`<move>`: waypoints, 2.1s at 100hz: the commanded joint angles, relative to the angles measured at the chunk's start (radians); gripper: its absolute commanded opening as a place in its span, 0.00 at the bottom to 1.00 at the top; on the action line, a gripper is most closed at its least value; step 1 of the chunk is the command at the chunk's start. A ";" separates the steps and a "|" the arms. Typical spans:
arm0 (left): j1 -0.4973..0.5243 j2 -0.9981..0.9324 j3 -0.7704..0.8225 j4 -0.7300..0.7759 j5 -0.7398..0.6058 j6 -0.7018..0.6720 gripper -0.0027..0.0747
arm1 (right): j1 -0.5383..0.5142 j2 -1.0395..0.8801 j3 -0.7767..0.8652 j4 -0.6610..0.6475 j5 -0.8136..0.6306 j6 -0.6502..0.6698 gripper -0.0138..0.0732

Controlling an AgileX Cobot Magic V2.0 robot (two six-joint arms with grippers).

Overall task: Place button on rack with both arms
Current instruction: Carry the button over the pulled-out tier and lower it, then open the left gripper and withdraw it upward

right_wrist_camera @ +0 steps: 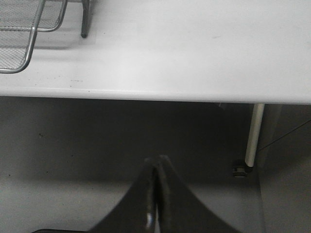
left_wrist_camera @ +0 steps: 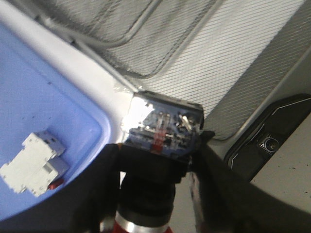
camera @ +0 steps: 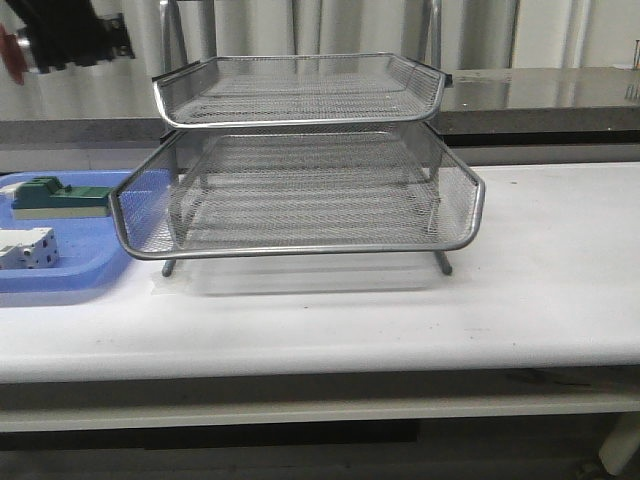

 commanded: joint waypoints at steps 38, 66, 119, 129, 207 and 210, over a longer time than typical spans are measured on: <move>-0.235 0.093 -0.024 -0.038 -0.237 -0.011 0.04 | -0.002 0.006 -0.032 -0.016 -0.055 0.000 0.08; -0.265 0.202 -0.028 -0.038 -0.296 -0.007 0.04 | -0.002 0.006 -0.032 -0.016 -0.055 0.000 0.08; -0.265 0.239 -0.028 -0.049 -0.342 -0.007 0.58 | -0.002 0.006 -0.032 -0.016 -0.055 0.000 0.08; -0.265 0.239 -0.028 -0.049 -0.342 -0.007 0.77 | -0.002 0.006 -0.032 -0.016 -0.055 0.000 0.08; -0.214 0.154 -0.194 -0.005 0.022 -0.141 0.78 | -0.002 0.006 -0.032 -0.016 -0.055 0.000 0.08; -0.199 0.146 -0.194 -0.005 0.022 -0.154 0.78 | -0.002 0.006 -0.032 -0.016 -0.055 0.000 0.08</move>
